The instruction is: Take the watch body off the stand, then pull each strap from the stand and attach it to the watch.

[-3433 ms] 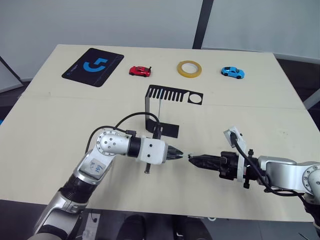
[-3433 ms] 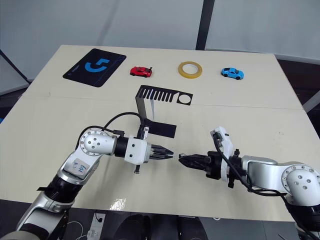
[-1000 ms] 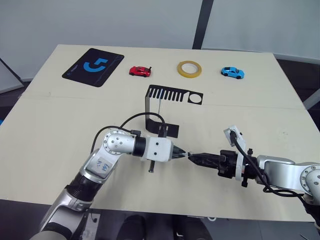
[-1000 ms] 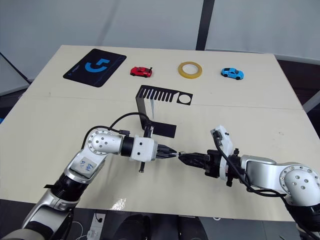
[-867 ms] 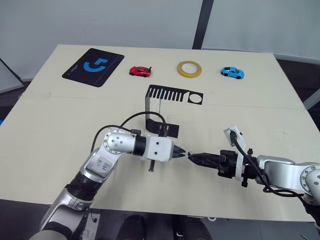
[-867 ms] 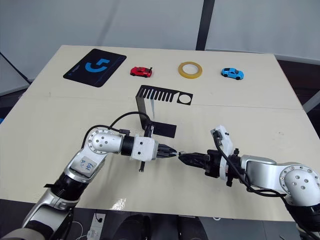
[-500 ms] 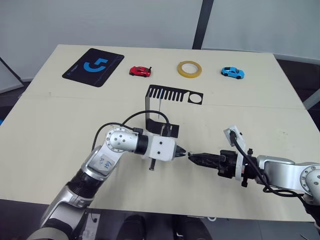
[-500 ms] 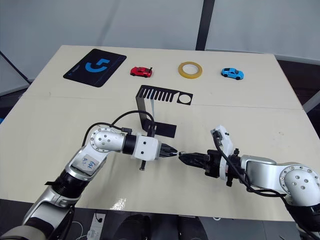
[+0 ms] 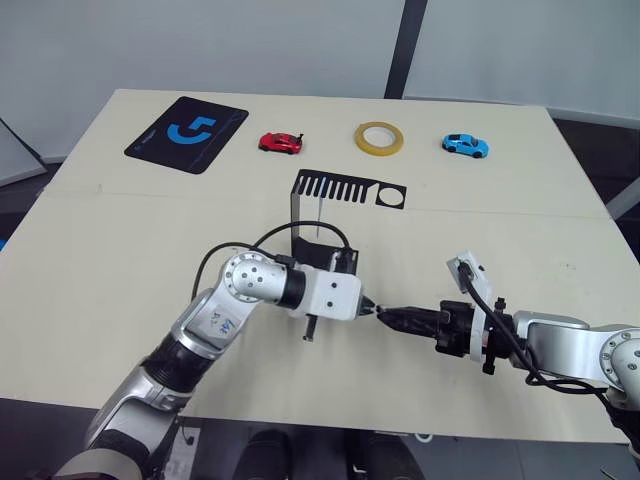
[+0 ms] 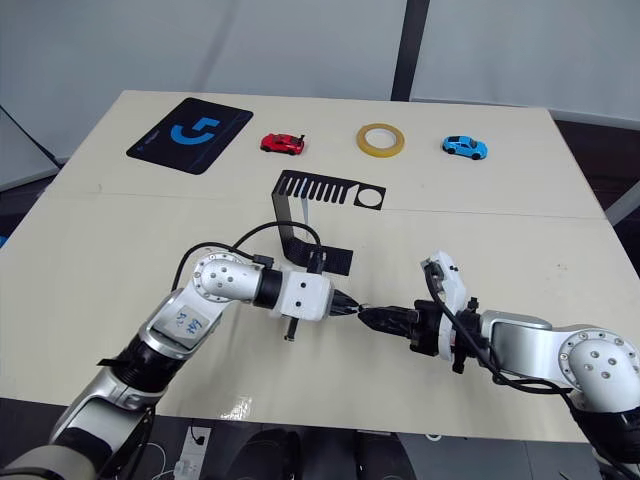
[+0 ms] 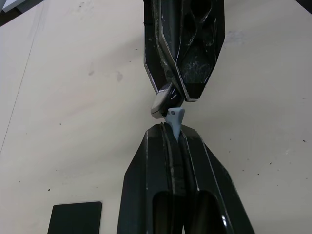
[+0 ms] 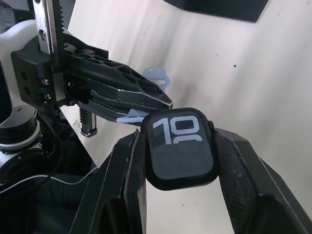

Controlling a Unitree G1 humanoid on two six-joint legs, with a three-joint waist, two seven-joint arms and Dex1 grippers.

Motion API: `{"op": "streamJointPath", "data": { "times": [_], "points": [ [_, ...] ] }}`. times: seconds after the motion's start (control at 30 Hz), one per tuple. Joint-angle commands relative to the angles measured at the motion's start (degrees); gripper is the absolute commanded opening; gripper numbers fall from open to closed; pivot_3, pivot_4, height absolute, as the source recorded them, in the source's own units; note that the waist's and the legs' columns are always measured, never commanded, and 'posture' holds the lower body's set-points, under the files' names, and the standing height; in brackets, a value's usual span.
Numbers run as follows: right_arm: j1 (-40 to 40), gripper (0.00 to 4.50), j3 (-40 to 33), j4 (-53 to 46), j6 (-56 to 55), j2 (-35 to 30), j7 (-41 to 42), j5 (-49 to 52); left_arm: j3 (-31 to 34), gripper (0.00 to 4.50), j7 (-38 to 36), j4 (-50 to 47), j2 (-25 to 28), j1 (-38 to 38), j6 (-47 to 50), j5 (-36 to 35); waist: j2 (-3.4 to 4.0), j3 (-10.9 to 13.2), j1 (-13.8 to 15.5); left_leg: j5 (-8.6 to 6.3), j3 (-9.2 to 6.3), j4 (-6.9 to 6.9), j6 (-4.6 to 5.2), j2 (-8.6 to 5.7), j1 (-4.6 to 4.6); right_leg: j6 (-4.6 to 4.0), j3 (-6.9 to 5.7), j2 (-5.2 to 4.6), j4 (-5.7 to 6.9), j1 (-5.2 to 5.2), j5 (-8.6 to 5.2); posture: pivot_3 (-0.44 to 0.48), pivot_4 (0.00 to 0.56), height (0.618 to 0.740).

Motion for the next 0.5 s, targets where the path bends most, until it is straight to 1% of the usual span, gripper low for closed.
{"op": "streamJointPath", "data": {
  "times": [0.03,0.5],
  "points": [
    [-0.37,1.65,0.51,-1.88,-0.31,-0.37,0.60,2.64,-0.93,0.00,0.27,-1.77,-0.93,-1.22,0.94,0.51,0.00,0.00,0.00,0.00,0.00,0.00,0.00,0.00,0.00,0.00,0.00,0.00,0.00,0.00,0.00,0.000,0.150,0.740],
    [-0.35,1.65,0.94,-2.27,-0.48,-0.07,0.33,2.85,-2.04,0.00,0.76,-1.49,-1.96,-2.37,3.88,2.46,0.00,0.00,0.01,-0.01,0.00,0.05,0.01,0.00,-0.01,0.00,0.00,0.00,0.02,0.00,0.00,0.000,0.150,0.740]
  ]
}}
